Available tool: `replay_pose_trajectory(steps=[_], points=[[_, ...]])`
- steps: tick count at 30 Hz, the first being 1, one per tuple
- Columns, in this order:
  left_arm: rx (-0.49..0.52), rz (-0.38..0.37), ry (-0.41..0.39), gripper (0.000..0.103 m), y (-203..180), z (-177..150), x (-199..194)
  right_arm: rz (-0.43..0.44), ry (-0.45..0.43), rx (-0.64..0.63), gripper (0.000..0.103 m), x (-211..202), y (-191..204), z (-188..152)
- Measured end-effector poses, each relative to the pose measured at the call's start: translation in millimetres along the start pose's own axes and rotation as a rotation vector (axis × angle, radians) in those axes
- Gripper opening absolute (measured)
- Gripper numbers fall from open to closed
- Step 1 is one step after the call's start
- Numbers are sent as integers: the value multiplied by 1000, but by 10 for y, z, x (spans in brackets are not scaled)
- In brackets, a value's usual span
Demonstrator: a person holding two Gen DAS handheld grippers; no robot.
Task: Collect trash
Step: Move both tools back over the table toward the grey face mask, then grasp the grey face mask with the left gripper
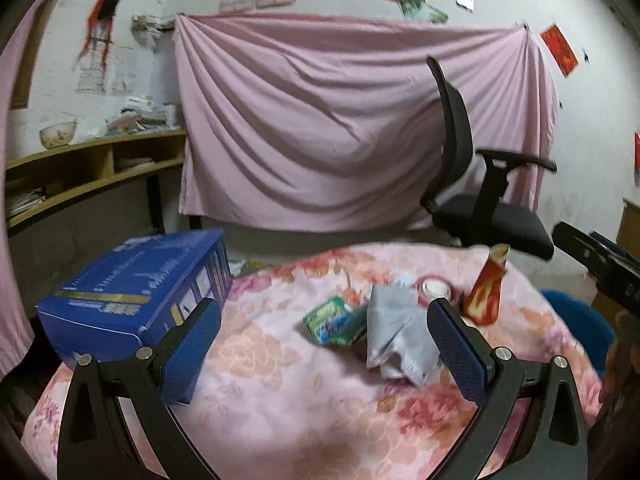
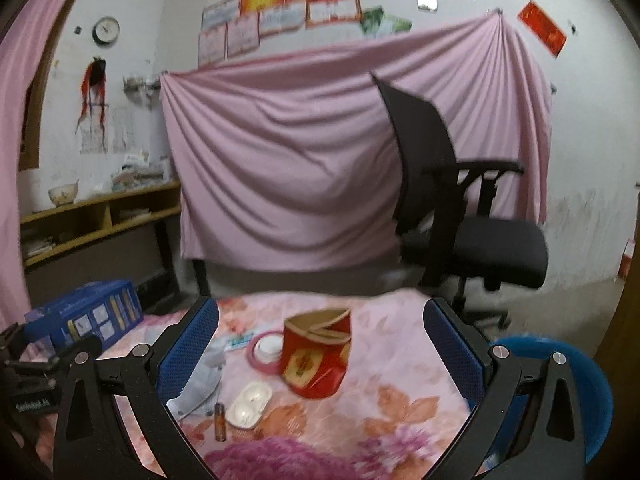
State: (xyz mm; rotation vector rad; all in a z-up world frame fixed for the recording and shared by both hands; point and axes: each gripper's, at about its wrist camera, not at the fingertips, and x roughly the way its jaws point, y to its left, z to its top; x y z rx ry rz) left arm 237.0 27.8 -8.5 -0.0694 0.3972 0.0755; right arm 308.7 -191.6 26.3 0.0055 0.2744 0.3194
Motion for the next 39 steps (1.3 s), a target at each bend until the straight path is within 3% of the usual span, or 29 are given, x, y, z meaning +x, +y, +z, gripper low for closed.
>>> replay_pose_trajectory(steps=[6, 9, 11, 14, 16, 19, 24, 29, 32, 37, 39], points=[[-8, -81, 92, 98, 40, -8, 192, 26, 150, -14, 103, 222, 70, -113], [7, -130, 143, 87, -4, -10, 279, 48, 216, -8, 103, 328, 89, -173], [6, -158, 179, 74, -21, -18, 336, 69, 251, -2, 101, 386, 97, -207], [-10, -195, 229, 59, -15, -37, 424, 93, 294, -10, 92, 457, 116, -250], [-23, -217, 258, 55, -6, -48, 474, 107, 322, -15, 86, 501, 130, -272], [-42, -251, 304, 50, -1, -69, 559, 127, 372, -22, 83, 589, 165, -310], [-77, -305, 364, 33, 6, -82, 655, 156, 485, -15, 79, 754, 207, -412], [-97, -320, 377, 23, -10, -84, 683, 181, 563, -8, 69, 867, 239, -497], [-97, -318, 372, 22, -13, -78, 674, 190, 588, -1, 58, 901, 237, -522], [-91, -307, 370, 17, -59, -72, 644, 202, 581, 11, 31, 874, 210, -515], [-89, -297, 369, 17, -83, -70, 621, 211, 584, 12, 28, 866, 208, -524]])
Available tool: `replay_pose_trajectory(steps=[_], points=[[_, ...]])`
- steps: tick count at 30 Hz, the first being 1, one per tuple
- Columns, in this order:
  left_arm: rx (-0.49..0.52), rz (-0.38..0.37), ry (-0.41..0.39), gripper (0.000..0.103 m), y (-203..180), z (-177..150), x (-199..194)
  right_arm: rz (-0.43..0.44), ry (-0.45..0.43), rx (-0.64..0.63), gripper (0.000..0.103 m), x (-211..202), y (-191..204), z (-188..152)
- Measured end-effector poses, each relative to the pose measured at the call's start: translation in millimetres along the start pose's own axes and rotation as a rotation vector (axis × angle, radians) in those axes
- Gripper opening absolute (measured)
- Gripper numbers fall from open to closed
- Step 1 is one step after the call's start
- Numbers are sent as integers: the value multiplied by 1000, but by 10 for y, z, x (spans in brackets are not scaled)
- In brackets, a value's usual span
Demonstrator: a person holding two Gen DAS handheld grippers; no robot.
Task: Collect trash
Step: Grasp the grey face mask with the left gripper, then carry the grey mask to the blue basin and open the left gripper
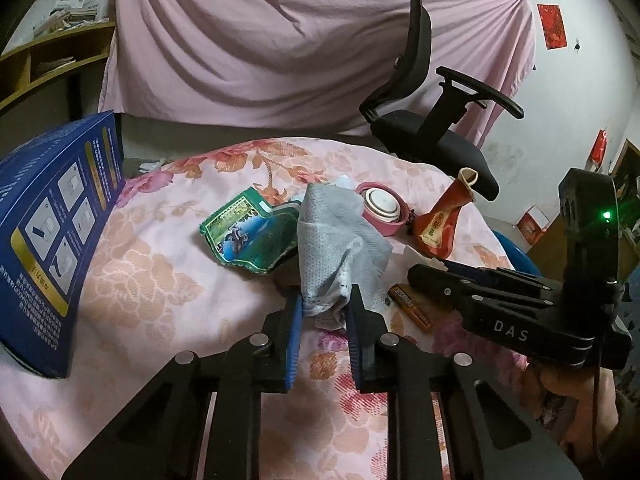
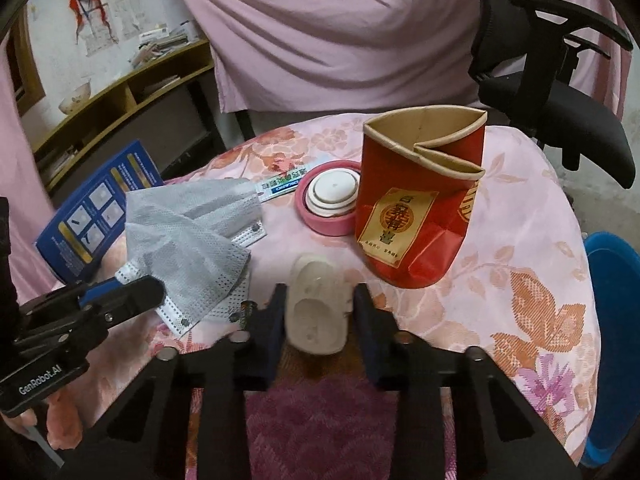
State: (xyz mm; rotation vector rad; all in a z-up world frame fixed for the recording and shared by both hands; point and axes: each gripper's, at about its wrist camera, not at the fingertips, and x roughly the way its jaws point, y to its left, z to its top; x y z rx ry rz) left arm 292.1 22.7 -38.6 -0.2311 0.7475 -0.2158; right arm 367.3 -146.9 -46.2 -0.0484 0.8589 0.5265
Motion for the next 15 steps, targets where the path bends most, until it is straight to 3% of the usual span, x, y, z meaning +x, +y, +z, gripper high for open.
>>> replay_pose_trajectory(steps=[7, 15], points=[[31, 42, -52, 14, -159, -43, -129, 22, -48, -10, 28, -126, 29, -43], [114, 63, -160, 14, -450, -42, -358, 21, -268, -37, 28, -594, 39, -160]])
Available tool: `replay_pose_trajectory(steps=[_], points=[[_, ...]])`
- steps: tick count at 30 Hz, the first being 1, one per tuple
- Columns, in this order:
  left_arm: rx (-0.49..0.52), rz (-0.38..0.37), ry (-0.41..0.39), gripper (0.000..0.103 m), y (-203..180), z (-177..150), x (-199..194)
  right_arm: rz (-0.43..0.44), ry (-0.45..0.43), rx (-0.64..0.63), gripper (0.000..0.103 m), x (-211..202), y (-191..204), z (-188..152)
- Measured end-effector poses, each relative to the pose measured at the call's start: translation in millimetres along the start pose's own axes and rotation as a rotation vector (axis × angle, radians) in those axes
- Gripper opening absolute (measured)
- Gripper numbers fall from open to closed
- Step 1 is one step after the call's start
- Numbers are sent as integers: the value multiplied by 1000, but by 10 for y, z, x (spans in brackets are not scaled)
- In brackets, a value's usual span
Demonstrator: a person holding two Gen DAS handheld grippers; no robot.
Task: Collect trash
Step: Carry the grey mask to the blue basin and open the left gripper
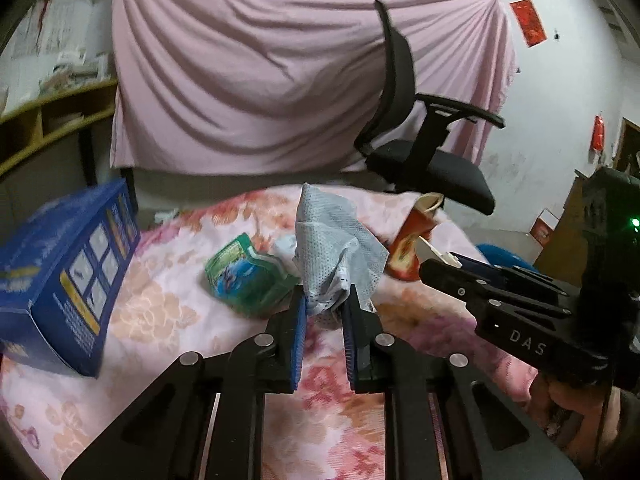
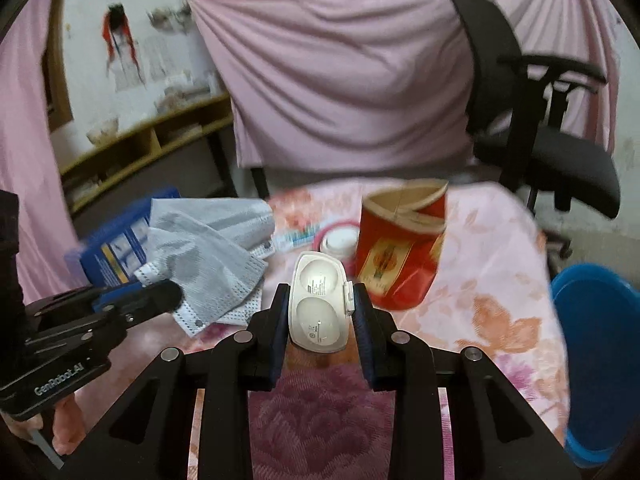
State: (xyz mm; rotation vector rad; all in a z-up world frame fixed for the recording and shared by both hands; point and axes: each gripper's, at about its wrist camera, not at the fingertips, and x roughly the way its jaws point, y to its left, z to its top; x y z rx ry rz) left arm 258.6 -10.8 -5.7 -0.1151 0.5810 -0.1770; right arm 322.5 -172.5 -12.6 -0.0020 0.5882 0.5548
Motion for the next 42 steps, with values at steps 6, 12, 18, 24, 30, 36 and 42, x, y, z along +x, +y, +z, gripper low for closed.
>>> replay_pose_trajectory(steps=[6, 12, 18, 24, 30, 36, 42], points=[[52, -6, -90, 14, -235, 96, -165, -36, -162, -6, 28, -333, -70, 29], [81, -40, -160, 14, -445, 206, -271, -101, -317, -30, 28, -682, -158, 52], [129, -73, -249, 14, -791, 328, -348, -167, -450, -23, 28, -1036, -314, 47], [180, -131, -285, 14, -1215, 442, -292, -265, -527, 1, 28, -1314, -573, 10], [229, -195, -277, 14, -1638, 502, -91, -342, -557, 86, 28, -1532, -949, -16], [224, -229, -178, 14, -1963, 537, 277, -368, -518, 190, 28, -1605, -1347, -50], [200, -263, -42, 14, -2200, 561, 638, -371, -469, 277, 28, -1670, -1677, -111]])
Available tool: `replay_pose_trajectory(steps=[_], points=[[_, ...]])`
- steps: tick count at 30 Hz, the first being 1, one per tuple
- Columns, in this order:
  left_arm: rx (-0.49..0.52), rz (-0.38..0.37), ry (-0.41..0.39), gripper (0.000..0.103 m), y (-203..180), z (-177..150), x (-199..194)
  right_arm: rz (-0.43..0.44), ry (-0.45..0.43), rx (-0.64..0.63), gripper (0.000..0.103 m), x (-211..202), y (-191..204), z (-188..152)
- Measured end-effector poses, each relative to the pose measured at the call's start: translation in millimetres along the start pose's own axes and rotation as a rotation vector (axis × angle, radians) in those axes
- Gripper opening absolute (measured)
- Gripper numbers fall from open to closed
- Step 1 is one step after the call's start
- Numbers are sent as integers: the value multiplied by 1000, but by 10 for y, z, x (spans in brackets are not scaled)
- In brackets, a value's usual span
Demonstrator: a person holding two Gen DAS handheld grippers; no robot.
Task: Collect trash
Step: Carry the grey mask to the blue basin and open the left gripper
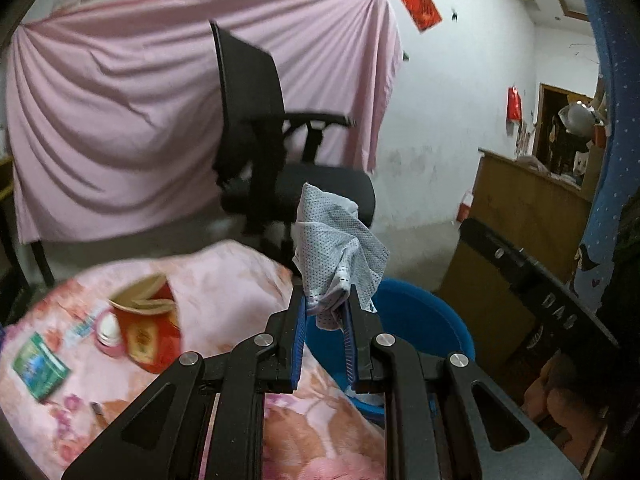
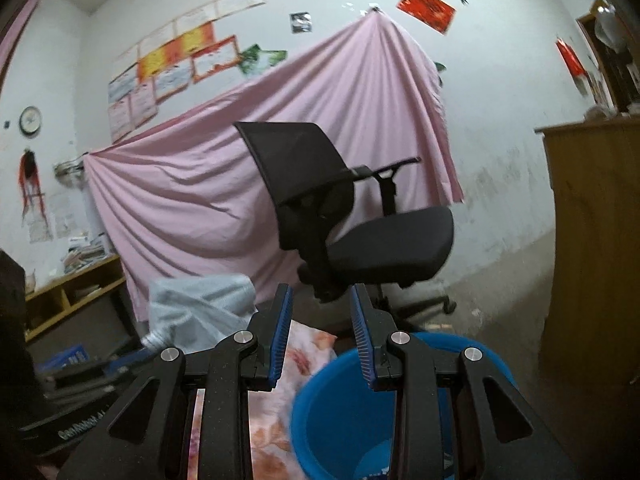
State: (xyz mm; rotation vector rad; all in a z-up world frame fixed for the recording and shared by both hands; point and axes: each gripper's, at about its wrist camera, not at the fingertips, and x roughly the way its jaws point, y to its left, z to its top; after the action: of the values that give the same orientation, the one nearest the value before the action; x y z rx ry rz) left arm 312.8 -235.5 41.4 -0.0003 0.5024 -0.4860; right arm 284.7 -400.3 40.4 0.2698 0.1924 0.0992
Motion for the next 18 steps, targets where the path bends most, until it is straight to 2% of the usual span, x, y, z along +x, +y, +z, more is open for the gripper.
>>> replay_pose_trajectory(steps=[3, 8, 12, 16, 18], points=[[-27, -17, 64, 15, -10, -3, 190, -21, 26, 33, 28, 34, -142, -10], [-58, -40, 132, 16, -61, -128, 288, -41, 82, 67, 30, 106, -303, -43], [-49, -34, 177, 20, -110, -181, 359, -51, 105, 78, 41, 122, -353, -55], [-66, -33, 189, 36, -98, -205, 350, -53, 106, 79, 49, 127, -354, -59], [-76, -32, 169, 37, -69, -215, 296, -51, 106, 77, 51, 123, -348, -64]])
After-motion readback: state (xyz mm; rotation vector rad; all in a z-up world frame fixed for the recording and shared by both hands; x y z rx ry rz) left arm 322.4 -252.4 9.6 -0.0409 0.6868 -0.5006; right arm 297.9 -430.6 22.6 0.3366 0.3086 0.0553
